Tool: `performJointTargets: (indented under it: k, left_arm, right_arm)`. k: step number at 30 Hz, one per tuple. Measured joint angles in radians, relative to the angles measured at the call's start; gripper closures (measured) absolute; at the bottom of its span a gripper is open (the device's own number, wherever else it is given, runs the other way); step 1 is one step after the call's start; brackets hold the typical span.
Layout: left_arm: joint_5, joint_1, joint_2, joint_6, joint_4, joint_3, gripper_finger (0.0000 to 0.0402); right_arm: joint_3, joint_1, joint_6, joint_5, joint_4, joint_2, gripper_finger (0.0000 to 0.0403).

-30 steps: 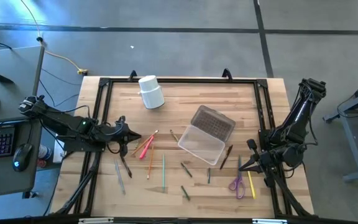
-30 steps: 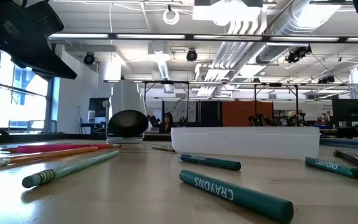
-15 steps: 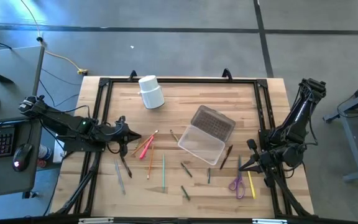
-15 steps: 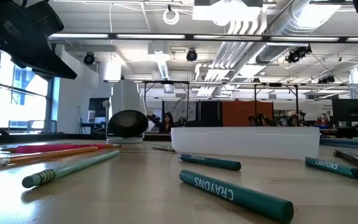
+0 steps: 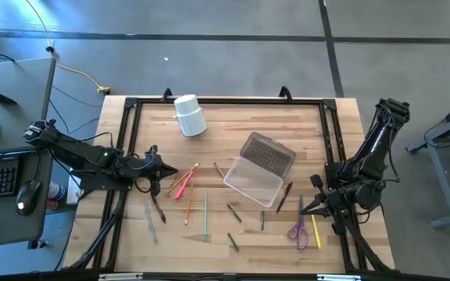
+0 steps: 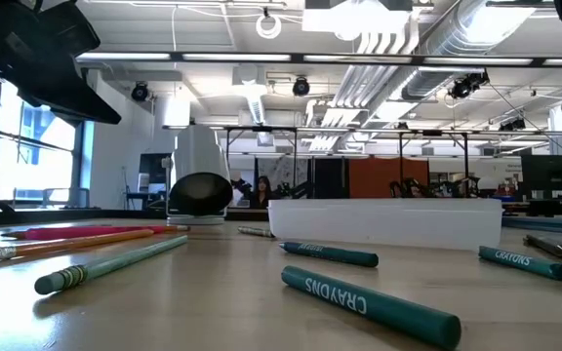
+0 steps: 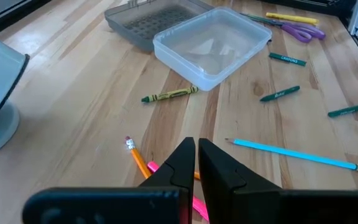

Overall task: Pick & place school supplies into a supply box
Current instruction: Put the left green crayon into the supply box

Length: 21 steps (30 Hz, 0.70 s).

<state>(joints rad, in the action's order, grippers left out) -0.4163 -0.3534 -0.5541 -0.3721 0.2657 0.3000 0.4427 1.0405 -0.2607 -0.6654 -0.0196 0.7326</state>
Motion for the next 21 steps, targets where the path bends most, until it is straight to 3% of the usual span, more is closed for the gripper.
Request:
performJointTargets:
  k: [6,14,21]
  left_arm:
    - [0.045,0.000,0.000,-0.019,0.016,0.000,0.0346]
    - [0.047,0.000,-0.013,-0.147,0.237,0.000,0.0346]
    - [0.046,0.000,-0.087,-0.057,0.195,0.000,0.0339]
  right_arm:
    - [0.000,0.000,0.000,0.000,0.000,0.000,0.0402]
    - [0.000,0.000,0.000,0.000,0.000,0.000,0.0402]
    - [0.000,0.000,0.000,0.000,0.000,0.000,0.0402]
